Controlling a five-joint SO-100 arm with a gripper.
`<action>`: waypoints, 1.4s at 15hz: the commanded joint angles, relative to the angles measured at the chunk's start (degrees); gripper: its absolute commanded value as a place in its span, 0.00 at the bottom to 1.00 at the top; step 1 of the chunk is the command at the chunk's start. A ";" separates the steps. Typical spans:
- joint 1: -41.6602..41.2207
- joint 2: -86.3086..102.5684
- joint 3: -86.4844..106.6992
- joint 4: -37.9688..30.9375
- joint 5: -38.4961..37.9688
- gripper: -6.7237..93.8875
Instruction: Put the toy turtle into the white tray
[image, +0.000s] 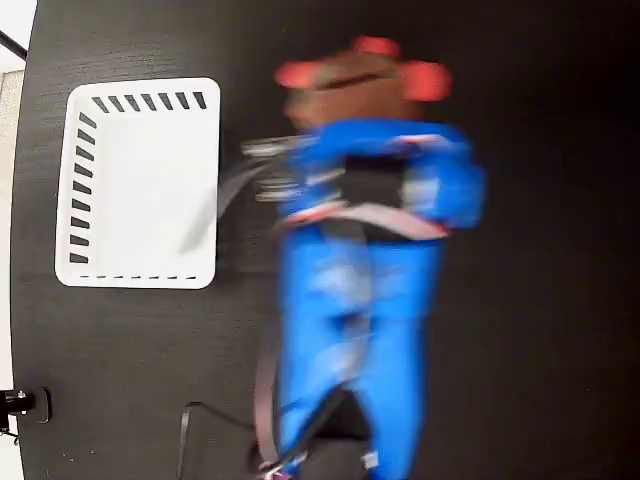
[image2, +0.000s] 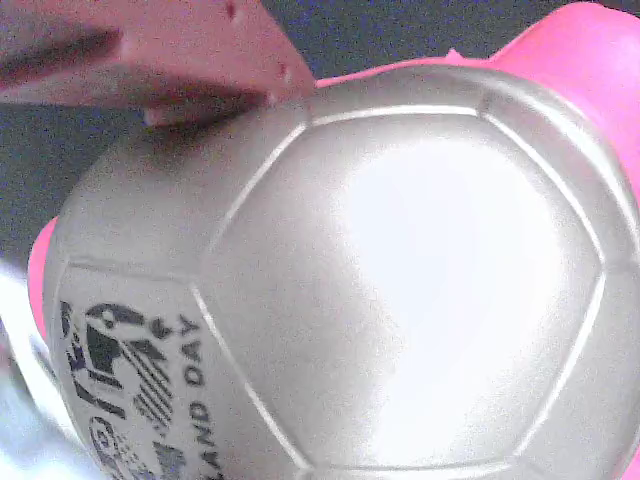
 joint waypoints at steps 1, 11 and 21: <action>-12.13 12.22 4.22 0.97 6.42 0.06; -31.64 4.83 14.24 -5.10 20.92 0.06; -30.41 -4.39 14.68 -8.61 20.39 0.07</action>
